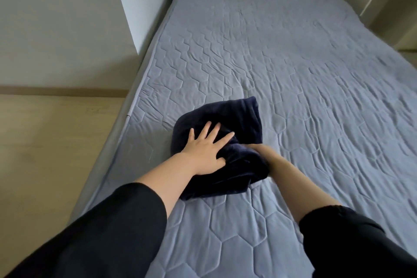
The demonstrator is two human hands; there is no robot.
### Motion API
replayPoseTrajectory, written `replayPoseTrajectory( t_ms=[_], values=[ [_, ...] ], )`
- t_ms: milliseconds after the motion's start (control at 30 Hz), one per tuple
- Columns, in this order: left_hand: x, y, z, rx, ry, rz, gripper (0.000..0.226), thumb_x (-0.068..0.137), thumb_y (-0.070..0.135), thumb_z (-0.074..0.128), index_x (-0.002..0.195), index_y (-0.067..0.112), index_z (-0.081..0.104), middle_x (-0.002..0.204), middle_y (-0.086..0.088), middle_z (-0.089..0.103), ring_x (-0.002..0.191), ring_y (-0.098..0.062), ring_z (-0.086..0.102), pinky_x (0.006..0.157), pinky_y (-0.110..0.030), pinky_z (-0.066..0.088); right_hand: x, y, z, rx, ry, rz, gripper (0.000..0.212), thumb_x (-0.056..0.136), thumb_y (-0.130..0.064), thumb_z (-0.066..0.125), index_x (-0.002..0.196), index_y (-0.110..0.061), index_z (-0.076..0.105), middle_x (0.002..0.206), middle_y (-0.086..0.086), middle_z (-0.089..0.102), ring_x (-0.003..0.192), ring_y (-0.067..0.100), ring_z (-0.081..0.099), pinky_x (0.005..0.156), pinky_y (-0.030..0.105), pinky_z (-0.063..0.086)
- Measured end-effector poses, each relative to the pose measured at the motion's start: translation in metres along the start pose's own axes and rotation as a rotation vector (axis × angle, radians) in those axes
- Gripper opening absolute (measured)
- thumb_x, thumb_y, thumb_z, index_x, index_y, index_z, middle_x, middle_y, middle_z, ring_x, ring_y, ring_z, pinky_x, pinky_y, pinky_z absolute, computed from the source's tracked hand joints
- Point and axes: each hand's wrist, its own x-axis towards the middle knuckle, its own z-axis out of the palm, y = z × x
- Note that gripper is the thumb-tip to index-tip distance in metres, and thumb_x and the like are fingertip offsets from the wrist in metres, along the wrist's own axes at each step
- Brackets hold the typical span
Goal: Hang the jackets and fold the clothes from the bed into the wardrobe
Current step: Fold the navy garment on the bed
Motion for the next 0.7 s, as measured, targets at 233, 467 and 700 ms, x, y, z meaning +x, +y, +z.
replayPoseTrajectory(
  t_ms=[233,467,700],
  values=[
    [-0.078,0.005,-0.131,-0.186,0.120,-0.097,0.053,0.089,0.028,0.052,0.138,0.017,0.036,0.132,-0.011,0.041,0.123,-0.030,0.040,0.101,-0.039,0.037,-0.112,-0.096,0.028,-0.484,0.162,-0.317,0.032,0.072,-0.023,0.078,0.093,-0.017,0.055,0.073,-0.004,0.060,0.064,0.009,0.058,0.047,0.015,0.041],
    [-0.196,-0.045,-0.299,-0.029,0.603,-0.087,0.051,0.063,0.015,0.076,0.110,0.002,0.062,0.118,-0.020,0.056,0.109,-0.039,0.055,0.090,-0.044,0.044,-0.265,-0.215,0.097,-1.015,0.110,-0.560,0.036,0.073,-0.038,0.071,0.092,-0.020,0.045,0.076,-0.005,0.052,0.073,0.020,0.054,0.053,0.028,0.036],
    [-0.338,-0.156,-0.432,0.262,0.158,-0.160,0.115,0.067,0.053,0.073,0.152,0.017,0.004,0.160,-0.003,0.000,0.147,-0.023,-0.009,0.115,-0.051,-0.002,-0.408,-0.305,0.254,-1.408,0.008,-1.029,0.038,0.078,-0.024,0.061,0.112,-0.016,0.046,0.098,0.009,0.061,0.091,0.032,0.060,0.064,0.033,0.039]
  ],
)
